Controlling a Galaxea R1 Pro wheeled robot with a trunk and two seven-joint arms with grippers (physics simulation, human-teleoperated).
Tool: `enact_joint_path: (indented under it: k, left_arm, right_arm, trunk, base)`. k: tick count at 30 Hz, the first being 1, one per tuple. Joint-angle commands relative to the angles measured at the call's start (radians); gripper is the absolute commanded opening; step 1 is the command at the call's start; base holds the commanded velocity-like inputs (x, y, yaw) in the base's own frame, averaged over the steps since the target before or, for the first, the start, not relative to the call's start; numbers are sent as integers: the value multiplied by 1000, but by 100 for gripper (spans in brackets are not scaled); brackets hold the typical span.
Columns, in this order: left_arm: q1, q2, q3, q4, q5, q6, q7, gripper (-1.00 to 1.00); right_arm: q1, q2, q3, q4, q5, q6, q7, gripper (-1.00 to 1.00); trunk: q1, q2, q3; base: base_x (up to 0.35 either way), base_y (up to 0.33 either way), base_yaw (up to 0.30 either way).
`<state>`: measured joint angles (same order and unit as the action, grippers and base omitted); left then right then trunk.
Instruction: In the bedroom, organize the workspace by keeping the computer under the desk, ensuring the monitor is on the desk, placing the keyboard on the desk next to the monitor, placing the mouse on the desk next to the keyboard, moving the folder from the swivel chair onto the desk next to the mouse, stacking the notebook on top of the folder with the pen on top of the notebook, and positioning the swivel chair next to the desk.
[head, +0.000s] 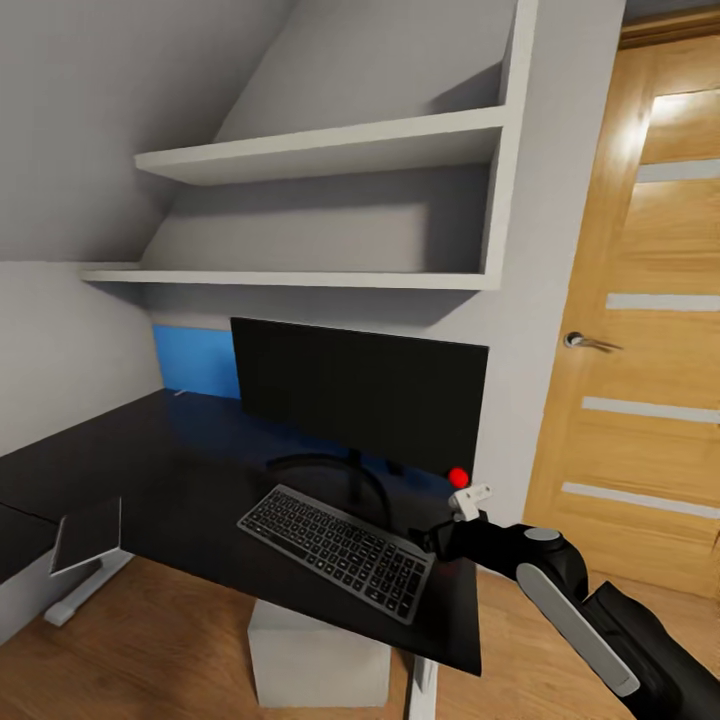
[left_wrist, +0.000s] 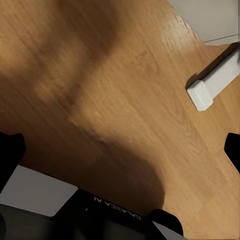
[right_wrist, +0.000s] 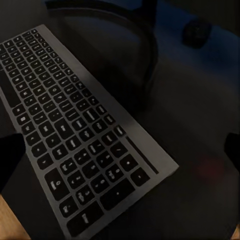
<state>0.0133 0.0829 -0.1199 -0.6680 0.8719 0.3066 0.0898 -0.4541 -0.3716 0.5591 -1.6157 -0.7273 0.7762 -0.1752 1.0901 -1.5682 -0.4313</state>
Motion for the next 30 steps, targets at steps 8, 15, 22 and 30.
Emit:
enact_joint_path:
  k: [8, 15, 22, 30]
  left_arm:
    - [0, 1, -4, -3, 9, 2, 11, 100]
    - [0, -1, -4, 1, 9, 2, 12, 100]
    - [0, -2, -4, 5, 9, 2, 14, 100]
    - [0, -3, -6, 5, 7, 2, 16, 100]
  right_arm:
    - [0, 4, 16, -1, -10, 2, -10, 100]
    - [-1, 5, 27, -1, -10, 2, -10, 100]
    - [-1, 5, 28, -1, -10, 2, -10, 100]
    - [-1, 5, 28, -1, -9, 2, -10, 100]
  trunk:
    - [0, -1, -1]
    - [0, -1, -1]
    - [0, -1, -1]
    - [0, -1, -1]
  base:
    - [-15, -17, -16]
    - [-1, -1, -1]
    - [0, 0, 0]
    - [0, -144, 0]
